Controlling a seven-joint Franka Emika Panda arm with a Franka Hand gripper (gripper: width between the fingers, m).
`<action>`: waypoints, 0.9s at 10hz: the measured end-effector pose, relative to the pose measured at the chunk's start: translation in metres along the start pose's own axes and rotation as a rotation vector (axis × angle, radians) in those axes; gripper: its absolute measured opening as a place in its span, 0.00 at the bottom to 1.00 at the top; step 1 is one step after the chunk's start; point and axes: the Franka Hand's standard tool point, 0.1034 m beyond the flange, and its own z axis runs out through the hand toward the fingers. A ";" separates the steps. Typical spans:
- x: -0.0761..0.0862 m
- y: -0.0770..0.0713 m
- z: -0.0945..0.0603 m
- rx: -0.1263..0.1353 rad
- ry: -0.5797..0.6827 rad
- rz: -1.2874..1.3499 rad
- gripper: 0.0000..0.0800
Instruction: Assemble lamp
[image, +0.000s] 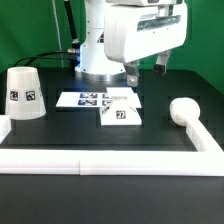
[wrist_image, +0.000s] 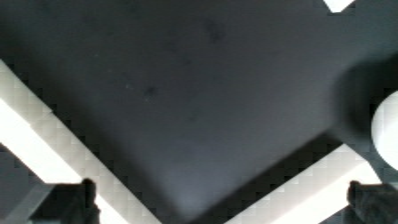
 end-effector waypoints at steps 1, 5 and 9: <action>0.000 0.000 0.000 0.000 0.000 0.000 0.87; 0.000 0.000 0.000 0.000 0.000 0.000 0.87; 0.000 0.000 0.000 0.001 0.000 0.005 0.87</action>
Offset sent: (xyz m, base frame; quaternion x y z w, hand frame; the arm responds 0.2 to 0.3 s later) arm 0.0000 0.0000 0.0000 0.0000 0.0000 0.0000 1.0000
